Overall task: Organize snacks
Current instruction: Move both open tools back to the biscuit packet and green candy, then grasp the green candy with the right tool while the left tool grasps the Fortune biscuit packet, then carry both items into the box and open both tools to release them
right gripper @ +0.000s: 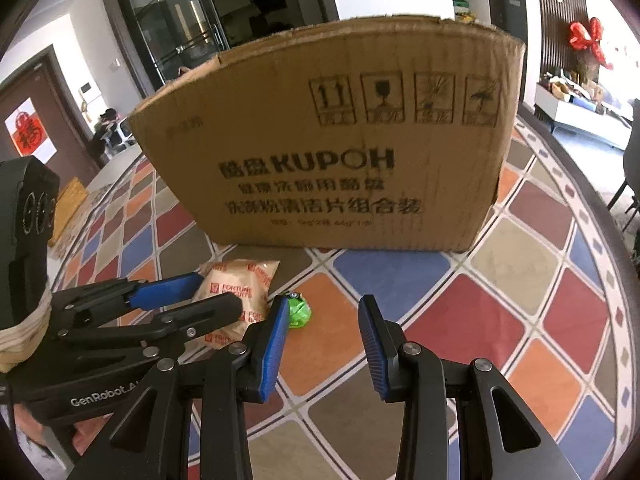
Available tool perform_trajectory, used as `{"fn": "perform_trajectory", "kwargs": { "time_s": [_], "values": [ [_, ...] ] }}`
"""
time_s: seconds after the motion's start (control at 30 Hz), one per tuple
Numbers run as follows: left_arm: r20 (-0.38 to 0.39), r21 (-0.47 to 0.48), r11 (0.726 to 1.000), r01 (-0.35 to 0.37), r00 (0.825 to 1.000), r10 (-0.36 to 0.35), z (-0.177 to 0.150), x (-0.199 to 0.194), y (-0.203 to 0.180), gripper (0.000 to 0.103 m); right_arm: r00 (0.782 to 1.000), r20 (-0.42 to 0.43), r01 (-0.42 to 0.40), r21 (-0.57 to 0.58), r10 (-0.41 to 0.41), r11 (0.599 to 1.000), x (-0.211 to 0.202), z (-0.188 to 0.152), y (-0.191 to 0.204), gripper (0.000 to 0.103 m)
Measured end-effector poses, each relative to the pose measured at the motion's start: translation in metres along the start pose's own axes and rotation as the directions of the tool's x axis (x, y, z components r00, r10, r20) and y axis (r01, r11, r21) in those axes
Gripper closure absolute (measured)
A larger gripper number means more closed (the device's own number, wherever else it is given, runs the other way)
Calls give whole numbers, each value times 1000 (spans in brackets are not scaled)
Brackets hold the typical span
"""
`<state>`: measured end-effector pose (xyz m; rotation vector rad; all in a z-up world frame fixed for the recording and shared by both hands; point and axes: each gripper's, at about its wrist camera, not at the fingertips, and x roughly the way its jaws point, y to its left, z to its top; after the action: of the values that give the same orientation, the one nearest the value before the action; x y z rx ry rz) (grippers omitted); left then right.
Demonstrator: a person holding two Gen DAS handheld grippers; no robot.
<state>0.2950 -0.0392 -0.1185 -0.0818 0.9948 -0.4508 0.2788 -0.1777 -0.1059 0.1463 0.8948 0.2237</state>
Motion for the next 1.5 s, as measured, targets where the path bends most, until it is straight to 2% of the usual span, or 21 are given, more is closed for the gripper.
{"fn": "perform_trajectory", "kwargs": {
  "time_s": [0.23,0.4,0.77,0.97,1.07,1.13,1.5],
  "values": [
    [-8,-26,1000,11,1000,-11,1,11,7,58,1000,-16,-3,5,3,1000,7,-4,1,66],
    [-1,-8,1000,15,1000,-15,2,10,6,66,1000,-23,-12,5,12,1000,10,-4,3,66],
    [43,-7,999,-54,998,54,-2,-9,13,68,997,-43,-57,13,58,998,25,0,13,66],
    [45,-24,998,-61,997,62,-4,-13,20,68,996,-62,-60,6,60,998,39,6,24,66],
    [47,-28,998,-59,997,60,-5,-13,19,68,996,-75,-53,-3,53,999,47,7,30,69],
    [49,-28,998,-62,997,63,-6,-13,19,68,995,-79,-53,-7,52,999,50,6,34,76],
    [89,-5,997,-81,993,81,-10,-31,8,68,998,-51,-38,-19,37,999,36,0,32,77]
  ]
}}
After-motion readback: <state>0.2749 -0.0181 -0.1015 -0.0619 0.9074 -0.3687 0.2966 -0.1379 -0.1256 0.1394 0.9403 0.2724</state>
